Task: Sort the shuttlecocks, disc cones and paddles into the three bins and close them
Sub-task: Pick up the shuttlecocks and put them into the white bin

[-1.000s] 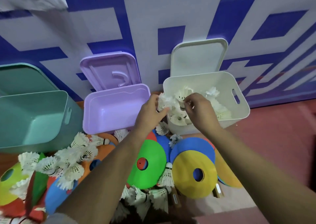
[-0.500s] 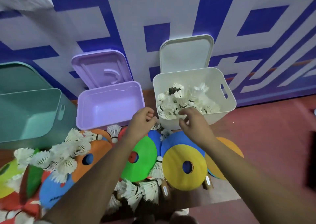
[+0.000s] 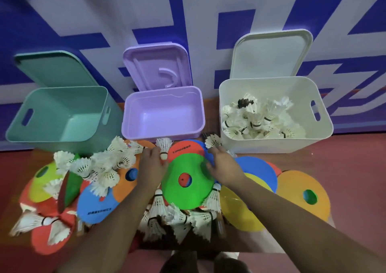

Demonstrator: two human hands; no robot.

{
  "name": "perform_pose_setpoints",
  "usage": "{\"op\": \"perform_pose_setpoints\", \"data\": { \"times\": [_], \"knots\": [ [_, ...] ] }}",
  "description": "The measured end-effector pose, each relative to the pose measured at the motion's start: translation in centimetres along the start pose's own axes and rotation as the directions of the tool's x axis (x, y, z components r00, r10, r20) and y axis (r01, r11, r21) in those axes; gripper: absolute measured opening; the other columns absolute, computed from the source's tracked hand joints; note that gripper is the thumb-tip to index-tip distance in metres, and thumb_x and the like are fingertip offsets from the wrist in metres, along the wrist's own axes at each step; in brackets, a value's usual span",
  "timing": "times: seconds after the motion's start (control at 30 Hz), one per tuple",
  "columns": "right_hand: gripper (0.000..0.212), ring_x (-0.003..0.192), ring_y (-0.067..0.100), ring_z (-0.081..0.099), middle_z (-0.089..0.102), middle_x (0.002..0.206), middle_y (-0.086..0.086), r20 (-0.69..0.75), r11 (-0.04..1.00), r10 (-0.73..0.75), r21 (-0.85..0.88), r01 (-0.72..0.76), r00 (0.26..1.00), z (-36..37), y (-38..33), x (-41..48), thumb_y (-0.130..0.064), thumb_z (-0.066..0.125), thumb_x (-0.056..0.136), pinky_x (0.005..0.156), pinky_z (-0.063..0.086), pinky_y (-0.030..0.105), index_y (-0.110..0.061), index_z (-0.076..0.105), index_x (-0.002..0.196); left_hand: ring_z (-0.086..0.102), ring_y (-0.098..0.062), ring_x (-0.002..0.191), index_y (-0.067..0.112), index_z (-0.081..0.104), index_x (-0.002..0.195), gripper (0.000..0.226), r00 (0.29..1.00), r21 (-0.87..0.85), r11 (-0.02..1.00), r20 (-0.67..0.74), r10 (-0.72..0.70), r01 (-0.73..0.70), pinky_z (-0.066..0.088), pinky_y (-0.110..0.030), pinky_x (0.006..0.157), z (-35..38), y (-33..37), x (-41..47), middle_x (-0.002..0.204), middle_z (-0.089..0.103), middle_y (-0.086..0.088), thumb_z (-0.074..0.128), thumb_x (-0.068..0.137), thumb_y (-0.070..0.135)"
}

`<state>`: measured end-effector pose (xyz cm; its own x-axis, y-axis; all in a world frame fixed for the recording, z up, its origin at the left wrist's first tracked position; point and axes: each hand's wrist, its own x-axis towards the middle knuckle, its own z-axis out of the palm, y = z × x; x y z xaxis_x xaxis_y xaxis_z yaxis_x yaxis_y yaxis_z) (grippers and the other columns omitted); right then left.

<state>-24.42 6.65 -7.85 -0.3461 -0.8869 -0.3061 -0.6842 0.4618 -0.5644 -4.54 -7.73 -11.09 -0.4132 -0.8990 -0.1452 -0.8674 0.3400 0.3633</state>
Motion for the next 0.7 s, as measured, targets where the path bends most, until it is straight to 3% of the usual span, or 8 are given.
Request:
{"op": "perform_pose_setpoints", "data": {
  "times": [0.2, 0.27, 0.43, 0.6, 0.7],
  "knots": [
    [0.037, 0.103, 0.036, 0.058, 0.042, 0.127, 0.012, 0.005, 0.996, 0.011, -0.089, -0.010, 1.000, 1.4, -1.5, 3.7, -0.023, 0.055, 0.088, 0.079, 0.049, 0.045, -0.008, 0.046, 0.121, 0.057, -0.035, 0.084, 0.003, 0.054, 0.093, 0.038, 0.980, -0.018, 0.990, 0.143, -0.139, 0.143, 0.044, -0.038, 0.069, 1.1, -1.1, 3.8, 0.090, 0.062, -0.017, 0.058, 0.087, 0.040],
    [0.035, 0.102, 0.037, 0.058, 0.044, 0.125, 0.013, 0.019, 0.993, 0.021, -0.118, -0.018, 1.000, 1.7, -1.4, 4.7, -0.021, 0.054, 0.087, 0.080, 0.049, 0.047, -0.006, 0.047, 0.118, 0.061, -0.034, 0.077, 0.003, 0.056, 0.082, 0.042, 0.978, 0.017, 0.991, 0.159, -0.135, 0.134, 0.042, -0.034, 0.062, 1.7, -1.5, 5.0, 0.081, 0.064, -0.015, 0.058, 0.085, 0.045],
    [0.043, 0.115, 0.038, 0.053, 0.041, 0.132, 0.022, 0.012, 0.980, 0.119, -0.161, -0.115, 0.993, 2.5, -1.2, 7.2, -0.007, 0.052, 0.083, 0.091, 0.047, 0.043, 0.000, 0.043, 0.124, 0.059, -0.029, 0.071, 0.002, 0.057, 0.080, 0.022, 0.988, -0.025, 0.996, 0.128, -0.084, 0.088, 0.034, -0.030, 0.058, 1.5, -1.4, 5.1, 0.075, 0.063, -0.014, 0.066, 0.082, 0.023],
    [0.035, 0.110, 0.036, 0.059, 0.056, 0.123, 0.021, 0.050, 0.933, 0.235, -0.291, -0.211, 0.971, 3.1, -1.3, 8.3, -0.003, 0.044, 0.088, 0.087, 0.049, 0.040, -0.001, 0.047, 0.123, 0.042, -0.020, 0.055, 0.001, 0.049, 0.062, 0.025, 0.986, -0.164, 0.986, 0.164, 0.017, 0.010, 0.030, -0.031, 0.054, 1.7, -2.7, 4.0, 0.055, 0.047, -0.009, 0.064, 0.076, 0.014],
    [0.031, 0.104, 0.033, 0.064, 0.063, 0.116, 0.017, -0.033, 0.904, 0.212, -0.374, -0.208, 0.977, 3.0, -1.1, 8.5, 0.002, 0.045, 0.087, 0.083, 0.052, 0.039, -0.004, 0.057, 0.115, 0.050, -0.020, 0.073, 0.003, 0.057, 0.072, 0.018, 0.988, -0.214, 0.977, 0.150, 0.026, 0.006, 0.040, -0.034, 0.062, 1.0, -2.3, 3.3, 0.069, 0.053, -0.009, 0.068, 0.076, 0.017]
  ]
}}
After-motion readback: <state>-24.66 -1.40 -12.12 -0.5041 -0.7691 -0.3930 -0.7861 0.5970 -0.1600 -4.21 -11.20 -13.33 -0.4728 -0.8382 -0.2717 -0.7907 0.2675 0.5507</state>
